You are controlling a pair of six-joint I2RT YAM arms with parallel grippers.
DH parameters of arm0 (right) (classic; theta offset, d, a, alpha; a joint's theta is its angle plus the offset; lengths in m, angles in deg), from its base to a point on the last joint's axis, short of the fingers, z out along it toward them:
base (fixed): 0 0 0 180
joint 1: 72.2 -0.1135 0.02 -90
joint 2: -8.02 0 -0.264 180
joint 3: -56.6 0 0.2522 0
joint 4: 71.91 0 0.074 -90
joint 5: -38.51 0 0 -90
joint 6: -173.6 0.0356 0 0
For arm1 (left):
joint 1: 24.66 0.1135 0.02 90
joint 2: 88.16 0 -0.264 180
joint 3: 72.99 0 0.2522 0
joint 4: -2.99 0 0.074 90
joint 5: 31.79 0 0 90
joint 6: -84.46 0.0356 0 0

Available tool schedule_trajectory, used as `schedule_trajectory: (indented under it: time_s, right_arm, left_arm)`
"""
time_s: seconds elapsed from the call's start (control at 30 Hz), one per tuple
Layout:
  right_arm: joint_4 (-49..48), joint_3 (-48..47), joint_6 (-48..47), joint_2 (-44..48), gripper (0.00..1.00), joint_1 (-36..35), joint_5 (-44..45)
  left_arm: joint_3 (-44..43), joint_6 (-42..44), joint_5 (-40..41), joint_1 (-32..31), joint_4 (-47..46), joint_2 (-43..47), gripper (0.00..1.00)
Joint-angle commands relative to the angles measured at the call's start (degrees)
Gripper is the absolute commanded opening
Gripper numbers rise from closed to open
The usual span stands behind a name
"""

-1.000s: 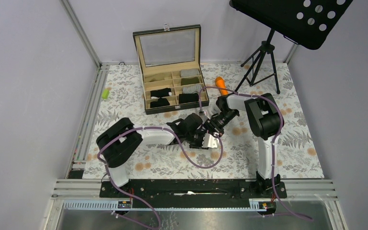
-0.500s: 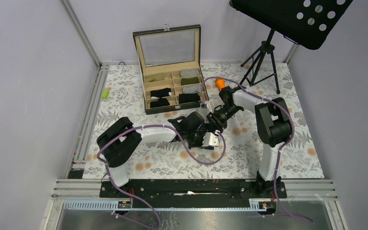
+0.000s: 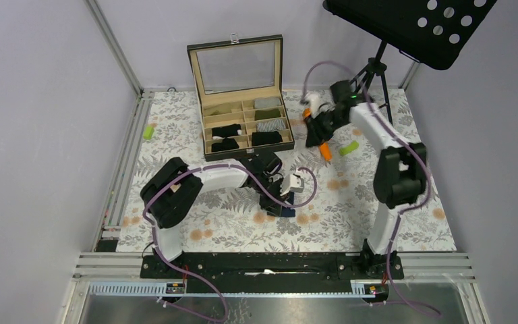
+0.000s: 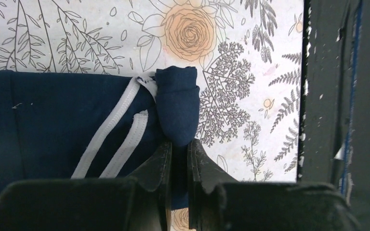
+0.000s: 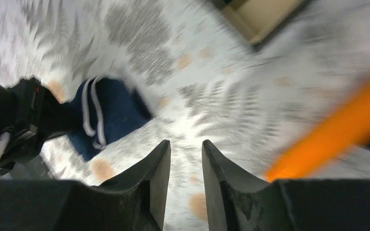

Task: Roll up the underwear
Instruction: Roll the underwear to the center of the board.

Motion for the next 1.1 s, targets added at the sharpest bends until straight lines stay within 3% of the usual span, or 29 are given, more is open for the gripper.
schedule_trajectory:
  time_s: [0.0, 0.1, 0.23, 0.3, 0.4, 0.5, 0.57, 0.77, 0.9, 1.07]
  right_arm:
    - [-5.8, -6.0, 4.4, 14.2, 0.4, 7.7, 1.0]
    - [-19.4, 4.8, 9.0, 26.6, 0.46, 9.2, 2.3]
    - [-33.6, 28.0, 4.3, 43.8, 0.51, 9.2, -0.2]
    - [-32.9, 36.4, -1.9, 49.3, 0.52, 9.1, 0.5]
    - [-21.4, 42.6, -13.7, 53.4, 0.51, 8.8, -0.1]
    - [-13.8, 45.1, -20.9, 54.3, 0.46, 5.1, -0.1]
    - [-13.5, 46.9, -22.1, 54.4, 0.45, -1.9, 3.3]
    - [-25.5, 51.5, -21.6, 48.1, 0.5, -20.8, 11.3]
    - [-32.7, 51.5, -24.4, 41.0, 0.52, -27.3, 12.8]
    - [-35.5, 52.1, -29.9, 34.7, 0.54, -30.3, 14.4]
  left_arm:
    - [-5.4, -5.1, -10.2, 1.8, 4.0, -4.7, 0.0]
    - [-8.5, -7.7, -15.3, 4.2, 6.1, -9.8, 0.0]
    - [-13.8, -8.1, -20.5, 7.4, 12.2, -18.8, 0.05]
    - [-16.1, -6.9, -21.5, 8.6, 15.0, -22.6, 0.07]
    - [-17.7, -5.9, -22.1, 9.6, 16.3, -25.2, 0.08]
    - [-18.3, -5.3, -22.0, 9.9, 16.3, -25.8, 0.09]
    - [-18.9, -5.6, -22.1, 10.1, 16.3, -26.5, 0.1]
    - [-19.8, -6.6, -22.2, 10.6, 16.3, -28.4, 0.14]
    - [-19.4, -6.4, -21.8, 10.6, 16.4, -28.3, 0.16]
    - [-19.7, -5.9, -21.5, 10.6, 17.1, -28.3, 0.17]
